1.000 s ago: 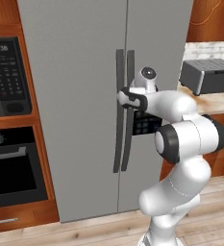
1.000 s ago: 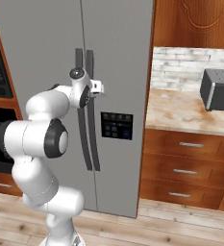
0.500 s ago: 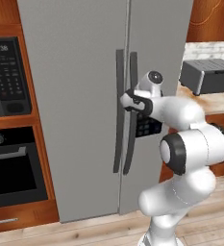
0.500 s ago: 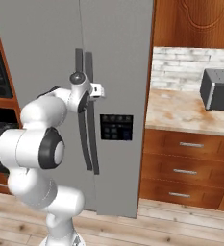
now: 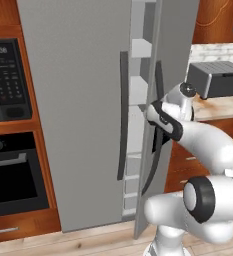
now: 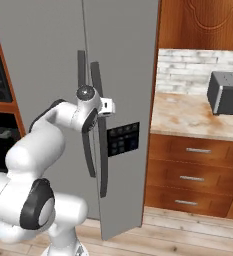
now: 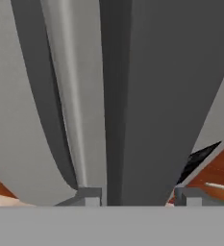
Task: There is a bowl on the dining counter. Grab a lemon wedge from the fridge and place it in the bowl. Then get the liquor bottle and glass cup from the cabinet and place them next to the bowl.
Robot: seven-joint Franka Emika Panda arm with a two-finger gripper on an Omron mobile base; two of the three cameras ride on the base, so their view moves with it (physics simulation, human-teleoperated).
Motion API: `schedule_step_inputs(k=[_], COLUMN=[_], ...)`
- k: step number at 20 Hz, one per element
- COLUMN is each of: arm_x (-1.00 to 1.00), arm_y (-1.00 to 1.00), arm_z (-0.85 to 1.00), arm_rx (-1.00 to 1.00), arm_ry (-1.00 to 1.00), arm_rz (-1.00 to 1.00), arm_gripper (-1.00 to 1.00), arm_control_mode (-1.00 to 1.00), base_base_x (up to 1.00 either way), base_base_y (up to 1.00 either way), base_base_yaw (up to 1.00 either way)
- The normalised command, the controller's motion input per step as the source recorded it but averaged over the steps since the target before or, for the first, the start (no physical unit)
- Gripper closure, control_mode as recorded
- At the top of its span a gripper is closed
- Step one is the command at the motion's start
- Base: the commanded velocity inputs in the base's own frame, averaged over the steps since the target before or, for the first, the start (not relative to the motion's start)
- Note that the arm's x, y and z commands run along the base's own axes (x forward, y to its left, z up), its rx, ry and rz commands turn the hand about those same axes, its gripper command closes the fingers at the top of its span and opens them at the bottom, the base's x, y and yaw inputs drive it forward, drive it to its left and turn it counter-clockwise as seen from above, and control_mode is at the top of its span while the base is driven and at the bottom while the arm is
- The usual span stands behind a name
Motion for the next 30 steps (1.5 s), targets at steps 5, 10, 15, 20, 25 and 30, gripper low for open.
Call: schedule_step_inputs(k=[5, 10, 15, 20, 25, 30], arm_x=[-0.86, -0.33, -1.0, -0.7, 0.09, 0.38], arm_y=[-0.25, -0.02, 0.07, 0.48, 0.93, 0.8], arm_z=[0.01, -0.13, 0.07, 0.27, 0.53, 0.47], arm_rx=[0.01, 0.0, 0.0, -0.05, -0.18, -0.23], arm_ry=[0.04, 0.06, -0.05, -0.01, 0.0, 0.01], arm_rz=[-0.01, 0.0, -0.02, -0.06, -0.04, 0.0], arm_gripper=[-1.0, -1.0, -1.0, -1.0, -1.0, -1.0], arm_control_mode=[-1.0, -1.0, -1.0, -1.0, -1.0, -1.0], base_base_x=[0.0, 0.0, 0.0, 0.0, 0.0, 0.0], base_base_y=[0.0, 0.0, 0.0, 0.0, 0.0, 0.0], base_base_yaw=[0.0, 0.0, 0.0, 0.0, 0.0, 0.0])
